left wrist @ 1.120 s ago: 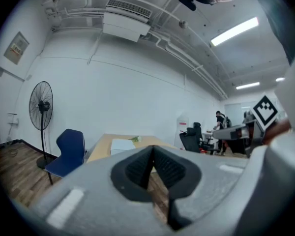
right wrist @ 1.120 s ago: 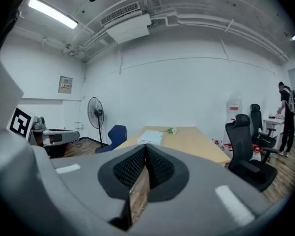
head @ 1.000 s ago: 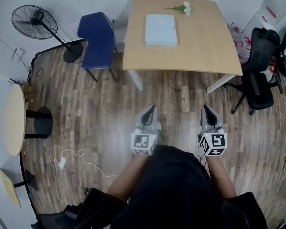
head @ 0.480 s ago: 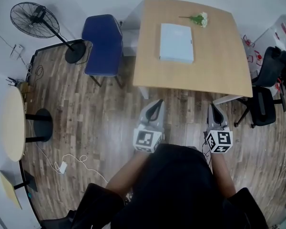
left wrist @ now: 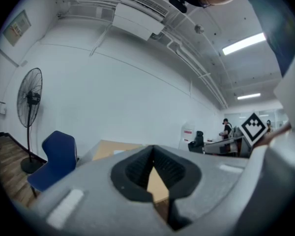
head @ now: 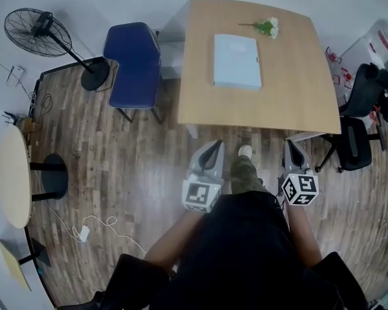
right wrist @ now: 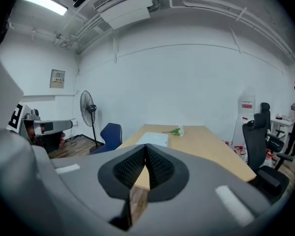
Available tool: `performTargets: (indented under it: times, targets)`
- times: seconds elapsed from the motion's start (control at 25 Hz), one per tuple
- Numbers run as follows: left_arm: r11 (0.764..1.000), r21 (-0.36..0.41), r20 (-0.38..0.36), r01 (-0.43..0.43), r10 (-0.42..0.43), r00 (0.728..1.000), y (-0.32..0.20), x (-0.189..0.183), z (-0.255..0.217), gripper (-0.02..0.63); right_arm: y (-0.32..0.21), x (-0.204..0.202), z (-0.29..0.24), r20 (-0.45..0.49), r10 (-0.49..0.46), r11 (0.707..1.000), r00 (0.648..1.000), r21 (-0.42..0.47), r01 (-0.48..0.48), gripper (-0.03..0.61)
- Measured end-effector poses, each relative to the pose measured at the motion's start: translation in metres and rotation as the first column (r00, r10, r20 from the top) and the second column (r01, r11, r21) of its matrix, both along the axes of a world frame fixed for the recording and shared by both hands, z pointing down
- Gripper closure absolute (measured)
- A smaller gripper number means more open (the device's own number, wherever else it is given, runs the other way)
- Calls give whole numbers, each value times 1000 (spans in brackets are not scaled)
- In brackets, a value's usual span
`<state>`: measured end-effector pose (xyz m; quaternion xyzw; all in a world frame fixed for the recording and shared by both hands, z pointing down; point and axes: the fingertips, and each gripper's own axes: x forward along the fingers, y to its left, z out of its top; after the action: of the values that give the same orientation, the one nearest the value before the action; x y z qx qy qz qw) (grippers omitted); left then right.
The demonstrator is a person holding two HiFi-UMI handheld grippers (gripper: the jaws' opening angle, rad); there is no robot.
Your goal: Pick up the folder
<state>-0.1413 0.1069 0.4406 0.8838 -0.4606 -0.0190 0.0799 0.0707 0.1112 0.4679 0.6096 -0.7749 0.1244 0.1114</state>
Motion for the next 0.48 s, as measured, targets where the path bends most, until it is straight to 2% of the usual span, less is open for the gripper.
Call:
performTargets:
  times: [0.24,0.48]
  targets:
    - [999,-29,17,45,-44,999,-26,-9,8,614,-33,-18,-1,28,-52,999,998,6,52,577]
    - [995,-38,29,93,-91,995,-84,-7,14,612,-98,-9,7,45,-84,996,995,0,84,577]
